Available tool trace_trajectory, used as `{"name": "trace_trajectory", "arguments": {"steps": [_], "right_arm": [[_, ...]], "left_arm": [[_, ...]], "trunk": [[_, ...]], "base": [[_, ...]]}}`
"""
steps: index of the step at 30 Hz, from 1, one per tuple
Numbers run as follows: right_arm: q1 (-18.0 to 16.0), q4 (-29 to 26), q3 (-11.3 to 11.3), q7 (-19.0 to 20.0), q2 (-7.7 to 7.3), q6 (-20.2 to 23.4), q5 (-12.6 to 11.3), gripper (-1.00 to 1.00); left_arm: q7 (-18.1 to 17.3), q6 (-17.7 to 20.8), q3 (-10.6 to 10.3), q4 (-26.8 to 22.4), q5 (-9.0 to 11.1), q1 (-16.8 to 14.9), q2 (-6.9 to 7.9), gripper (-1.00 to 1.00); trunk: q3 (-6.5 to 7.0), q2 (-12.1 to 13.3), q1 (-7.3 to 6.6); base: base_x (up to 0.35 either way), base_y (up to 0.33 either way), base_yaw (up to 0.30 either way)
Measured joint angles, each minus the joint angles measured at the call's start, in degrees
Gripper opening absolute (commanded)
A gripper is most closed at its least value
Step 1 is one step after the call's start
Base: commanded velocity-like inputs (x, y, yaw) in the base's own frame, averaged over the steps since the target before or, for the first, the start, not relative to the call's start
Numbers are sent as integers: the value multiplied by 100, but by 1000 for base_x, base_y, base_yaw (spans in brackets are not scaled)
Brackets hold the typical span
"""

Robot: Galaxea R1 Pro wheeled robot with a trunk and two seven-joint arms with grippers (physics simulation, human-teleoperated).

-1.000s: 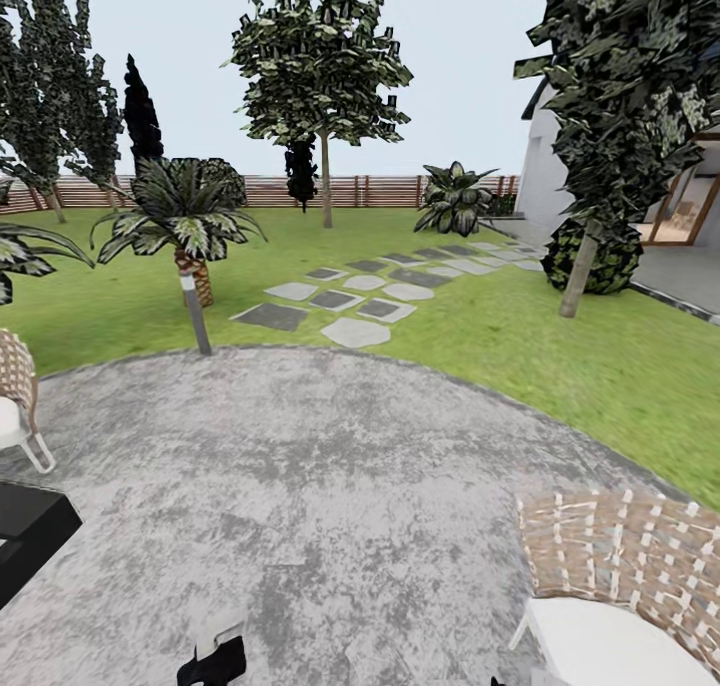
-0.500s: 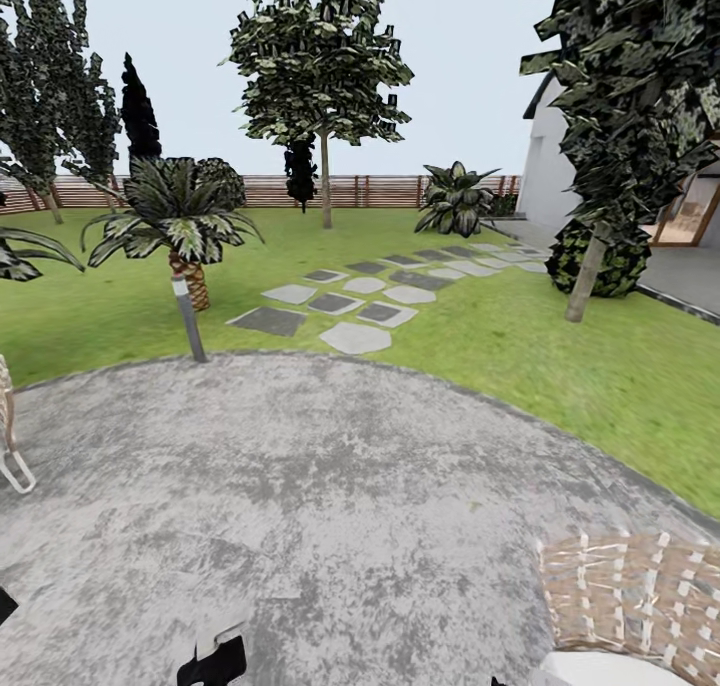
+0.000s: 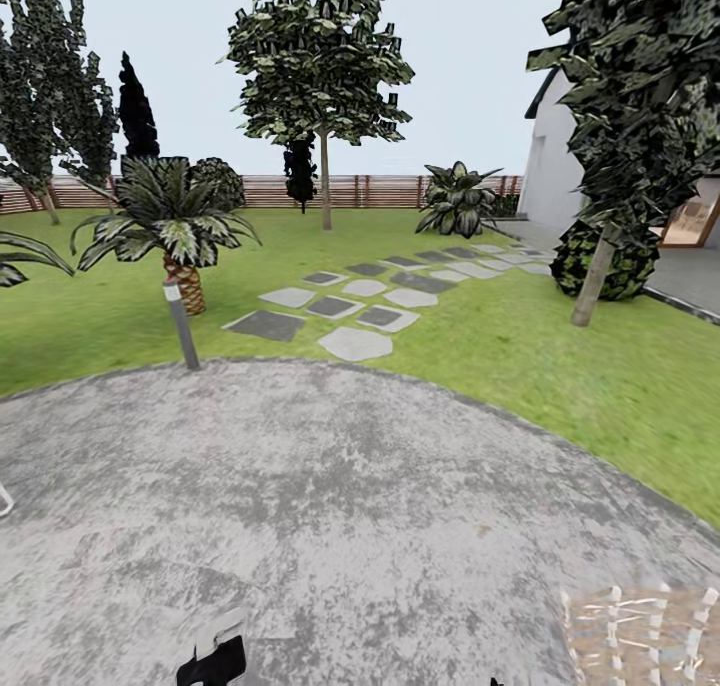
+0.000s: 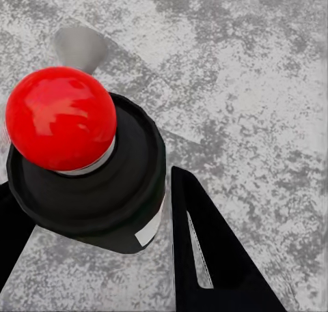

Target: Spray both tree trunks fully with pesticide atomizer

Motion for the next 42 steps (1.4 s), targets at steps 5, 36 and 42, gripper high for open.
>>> {"name": "trace_trajectory", "arguments": {"steps": [5,36,42], "right_arm": [[5,63,-5,-4,5,-394,-8,100],[9,373,-2,7,10,-981,3,100],[9,404,-4,4,14,-978,4,100]], "left_arm": [[-2,-1,1,-2,4,0,2,-100],[-55,-200,34,-2,42,2,11,-100],[-54,-203,34,-2,42,5,11,-100]], "trunk": [[0,0,0],[0,0,0],[0,0,0]], "base": [[334,0,0],[334,0,0],[334,0,0]]}}
